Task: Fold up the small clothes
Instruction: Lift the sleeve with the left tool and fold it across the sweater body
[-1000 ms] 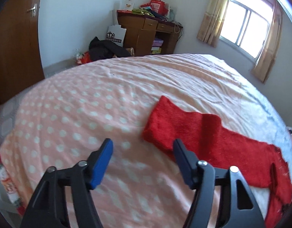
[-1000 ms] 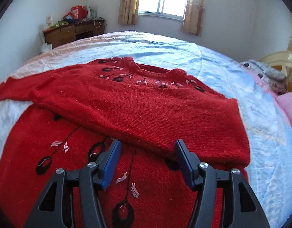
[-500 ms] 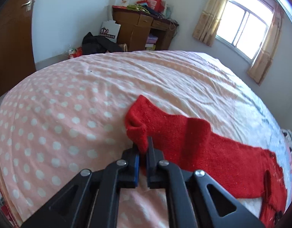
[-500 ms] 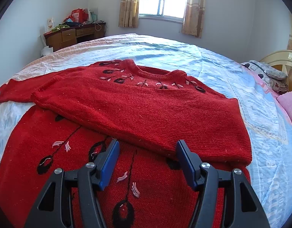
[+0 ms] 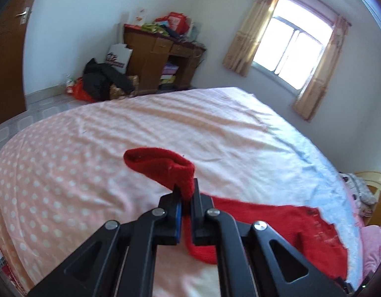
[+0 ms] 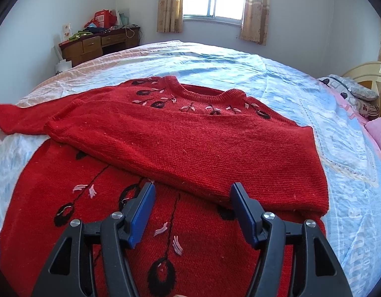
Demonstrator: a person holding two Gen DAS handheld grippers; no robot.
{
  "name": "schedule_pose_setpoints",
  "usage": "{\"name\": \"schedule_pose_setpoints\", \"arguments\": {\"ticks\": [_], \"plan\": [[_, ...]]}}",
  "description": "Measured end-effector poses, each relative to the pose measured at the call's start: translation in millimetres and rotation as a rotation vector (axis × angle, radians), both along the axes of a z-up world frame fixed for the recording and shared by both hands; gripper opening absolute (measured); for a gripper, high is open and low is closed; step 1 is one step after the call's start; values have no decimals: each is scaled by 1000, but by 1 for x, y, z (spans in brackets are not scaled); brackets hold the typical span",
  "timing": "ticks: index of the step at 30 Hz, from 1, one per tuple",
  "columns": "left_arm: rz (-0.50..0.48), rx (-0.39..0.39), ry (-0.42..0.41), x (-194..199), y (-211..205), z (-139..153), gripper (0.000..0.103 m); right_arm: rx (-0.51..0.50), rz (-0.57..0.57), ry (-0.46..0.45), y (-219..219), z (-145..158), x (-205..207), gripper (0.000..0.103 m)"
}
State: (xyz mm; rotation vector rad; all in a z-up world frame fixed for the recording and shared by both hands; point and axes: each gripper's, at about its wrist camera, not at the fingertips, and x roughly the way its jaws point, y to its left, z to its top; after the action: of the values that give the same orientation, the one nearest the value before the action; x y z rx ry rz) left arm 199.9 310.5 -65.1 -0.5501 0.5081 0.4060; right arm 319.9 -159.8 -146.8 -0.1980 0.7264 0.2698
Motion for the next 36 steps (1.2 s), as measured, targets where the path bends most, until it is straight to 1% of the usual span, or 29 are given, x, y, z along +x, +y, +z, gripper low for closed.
{"name": "schedule_pose_setpoints", "arguments": {"ticks": [3,6,8,12,16,21,26,32,36], "plan": [[-51,6,-43,5,-17,20,6,36,-1,13,-9,9,-7,64],[-100,-9,-83,13,-34,41,5,81,-13,4,-25,24,-17,64],[-131,-24,-104,20,-45,52,5,91,-23,-4,-36,33,-23,64],[-176,-13,-137,34,-72,71,5,97,-43,-23,-60,49,-37,65],[-223,-38,-164,49,-95,83,5,107,-70,-42,-88,58,-52,65],[-277,-50,-191,68,-134,99,5,97,-114,-46,-118,57,-68,65],[-352,-47,-225,86,-179,115,5,82,-150,-64,-135,47,-78,65],[-433,-21,-239,106,-238,122,5,119,-157,-27,-142,28,-85,65],[-484,-43,-242,119,-275,122,5,120,-143,-34,-142,30,-88,65]]}}
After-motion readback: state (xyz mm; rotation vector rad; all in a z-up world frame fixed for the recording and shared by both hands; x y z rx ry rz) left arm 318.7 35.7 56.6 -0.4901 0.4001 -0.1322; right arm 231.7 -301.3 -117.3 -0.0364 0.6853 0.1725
